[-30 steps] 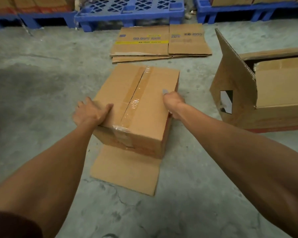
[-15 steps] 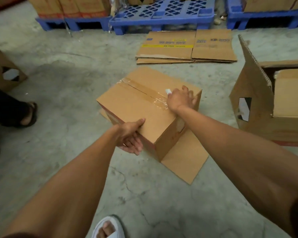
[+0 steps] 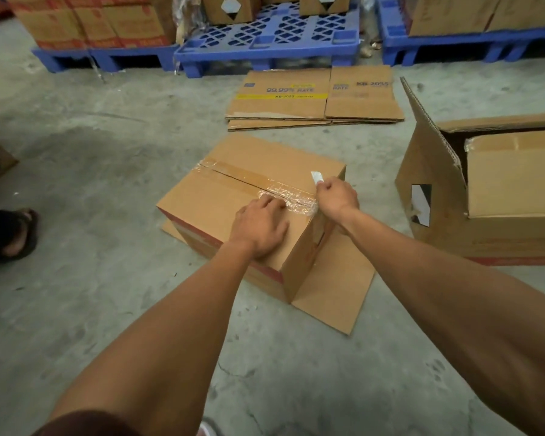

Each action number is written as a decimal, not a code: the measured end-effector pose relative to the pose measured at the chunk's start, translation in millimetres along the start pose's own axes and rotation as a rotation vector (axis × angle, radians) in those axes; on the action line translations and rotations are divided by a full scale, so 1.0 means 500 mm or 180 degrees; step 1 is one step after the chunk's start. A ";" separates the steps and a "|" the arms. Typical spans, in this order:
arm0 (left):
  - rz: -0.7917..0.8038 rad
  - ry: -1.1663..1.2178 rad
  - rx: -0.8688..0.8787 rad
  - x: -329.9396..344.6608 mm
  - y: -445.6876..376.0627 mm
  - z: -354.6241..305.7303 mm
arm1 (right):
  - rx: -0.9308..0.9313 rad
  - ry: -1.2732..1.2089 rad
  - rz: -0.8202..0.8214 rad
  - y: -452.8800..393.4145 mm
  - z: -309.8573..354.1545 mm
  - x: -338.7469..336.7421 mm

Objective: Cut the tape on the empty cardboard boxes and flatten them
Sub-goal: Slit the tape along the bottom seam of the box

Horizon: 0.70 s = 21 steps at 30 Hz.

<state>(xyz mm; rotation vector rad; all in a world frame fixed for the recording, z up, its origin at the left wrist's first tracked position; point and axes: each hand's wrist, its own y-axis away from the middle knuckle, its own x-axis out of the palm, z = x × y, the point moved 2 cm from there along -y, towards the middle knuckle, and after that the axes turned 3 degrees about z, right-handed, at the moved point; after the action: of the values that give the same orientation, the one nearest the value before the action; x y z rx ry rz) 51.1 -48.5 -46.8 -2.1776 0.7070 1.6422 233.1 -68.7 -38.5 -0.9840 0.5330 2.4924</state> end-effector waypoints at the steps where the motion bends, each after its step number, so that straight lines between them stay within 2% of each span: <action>1: -0.0097 -0.0061 0.0020 0.006 0.008 0.006 | -0.0097 0.0042 0.0051 0.000 0.005 0.010; 5: -0.0186 -0.0221 0.0015 0.011 0.011 0.023 | -0.0315 0.0381 0.0263 -0.001 0.024 0.038; 7: -0.0224 -0.0293 0.0083 0.010 0.006 0.024 | -0.0394 0.0873 0.0081 0.003 0.036 0.030; 10: -0.0296 -0.0342 0.0129 0.009 -0.001 0.027 | -0.0942 0.1532 -0.0244 0.020 0.050 0.020; 14: -0.0374 -0.0339 0.0163 0.008 -0.006 0.028 | -0.1483 0.1664 -0.0069 0.027 0.045 0.013; 21: -0.0334 -0.0248 0.0100 -0.001 -0.008 0.023 | -0.2045 0.1889 -0.0212 0.050 0.036 -0.010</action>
<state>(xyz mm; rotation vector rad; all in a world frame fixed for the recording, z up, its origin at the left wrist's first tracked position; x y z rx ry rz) 43.8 -39.2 -49.9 -2.0799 0.5827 1.6417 214.0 -82.1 -17.7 -1.9674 -0.1763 2.3175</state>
